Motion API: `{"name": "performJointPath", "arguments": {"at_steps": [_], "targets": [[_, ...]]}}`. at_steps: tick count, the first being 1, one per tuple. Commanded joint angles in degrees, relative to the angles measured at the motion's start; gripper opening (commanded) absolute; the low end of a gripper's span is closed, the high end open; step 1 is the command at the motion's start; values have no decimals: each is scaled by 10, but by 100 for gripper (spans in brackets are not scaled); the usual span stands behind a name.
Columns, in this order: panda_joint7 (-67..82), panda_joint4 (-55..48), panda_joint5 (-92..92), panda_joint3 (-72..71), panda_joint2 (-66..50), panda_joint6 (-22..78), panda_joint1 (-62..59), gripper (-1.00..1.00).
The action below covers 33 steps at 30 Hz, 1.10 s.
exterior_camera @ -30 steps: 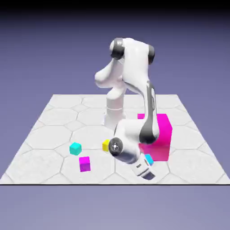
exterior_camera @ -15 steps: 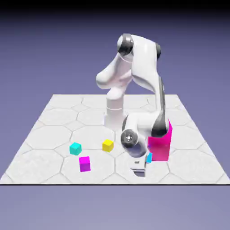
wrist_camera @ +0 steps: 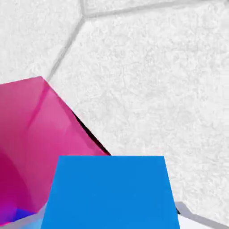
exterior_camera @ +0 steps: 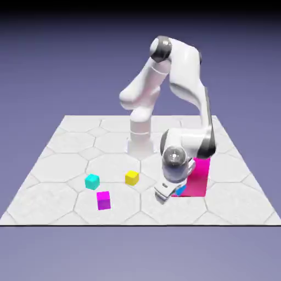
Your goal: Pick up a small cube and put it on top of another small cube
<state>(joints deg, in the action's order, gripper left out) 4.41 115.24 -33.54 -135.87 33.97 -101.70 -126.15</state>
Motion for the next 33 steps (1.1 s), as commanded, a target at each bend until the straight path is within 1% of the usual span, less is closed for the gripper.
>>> {"name": "performJointPath", "arguments": {"at_steps": [1, 33], "targets": [[-25, 2, 5, 6, -1, -1, 8, -100], [-823, 50, 146, 211, -34, -16, 274, -100]]}}
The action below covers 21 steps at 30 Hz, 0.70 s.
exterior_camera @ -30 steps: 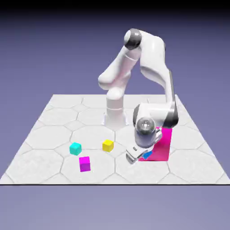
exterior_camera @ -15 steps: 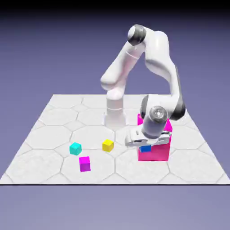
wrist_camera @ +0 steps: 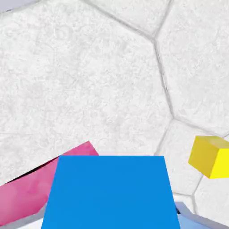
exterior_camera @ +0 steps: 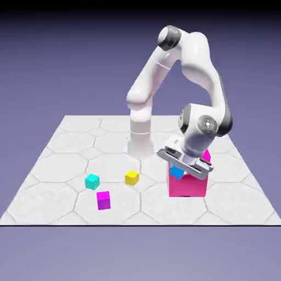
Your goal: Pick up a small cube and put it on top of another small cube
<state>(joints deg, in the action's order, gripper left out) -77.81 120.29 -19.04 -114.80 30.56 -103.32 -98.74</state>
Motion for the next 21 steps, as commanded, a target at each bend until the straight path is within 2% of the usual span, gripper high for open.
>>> {"name": "performJointPath", "arguments": {"at_steps": [1, 16, 21], "targets": [[-25, 2, 6, 6, -1, 0, 8, -100], [-399, 24, 72, 102, -17, -7, 133, -100], [-524, 32, 100, 77, 42, -51, 55, -100]]}}
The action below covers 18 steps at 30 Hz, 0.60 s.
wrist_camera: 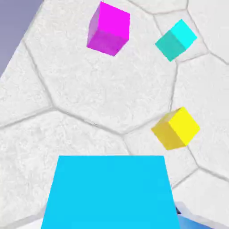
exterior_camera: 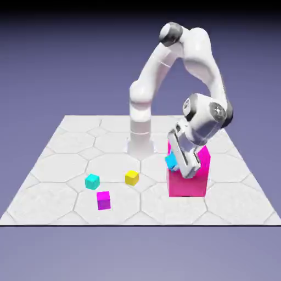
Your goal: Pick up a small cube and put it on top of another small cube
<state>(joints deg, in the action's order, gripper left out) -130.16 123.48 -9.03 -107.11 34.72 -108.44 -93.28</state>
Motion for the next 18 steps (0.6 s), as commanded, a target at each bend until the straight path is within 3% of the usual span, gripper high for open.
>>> {"name": "performJointPath", "arguments": {"at_steps": [1, 13, 18], "targets": [[-25, 1, 6, -6, 13, -9, -17, -100], [-324, 19, 75, -77, 163, -120, -226, -100], [-352, 46, 92, -132, 175, -196, -291, -100]]}}
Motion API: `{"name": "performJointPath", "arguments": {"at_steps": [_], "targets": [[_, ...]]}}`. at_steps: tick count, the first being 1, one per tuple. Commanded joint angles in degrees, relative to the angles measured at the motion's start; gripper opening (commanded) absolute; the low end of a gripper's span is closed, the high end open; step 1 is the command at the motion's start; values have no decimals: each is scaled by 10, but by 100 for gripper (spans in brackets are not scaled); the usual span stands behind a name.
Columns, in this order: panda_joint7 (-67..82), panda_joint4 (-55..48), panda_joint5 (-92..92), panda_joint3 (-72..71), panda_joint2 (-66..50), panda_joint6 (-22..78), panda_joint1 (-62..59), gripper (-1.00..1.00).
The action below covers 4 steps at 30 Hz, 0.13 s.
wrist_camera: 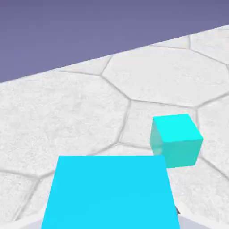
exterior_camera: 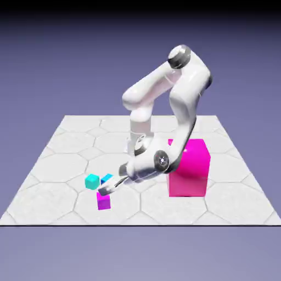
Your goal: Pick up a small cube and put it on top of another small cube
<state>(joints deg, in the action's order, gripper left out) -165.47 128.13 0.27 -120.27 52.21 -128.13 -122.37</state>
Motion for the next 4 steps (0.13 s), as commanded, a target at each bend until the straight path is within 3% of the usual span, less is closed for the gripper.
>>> {"name": "performJointPath", "arguments": {"at_steps": [1, 2, 4], "targets": [[-4, 5, 2, -9, 2, -13, -11, -100], [-4, 5, 2, -10, 2, -13, -11, 100], [4, -4, -4, 8, -2, 12, 10, 100]]}}
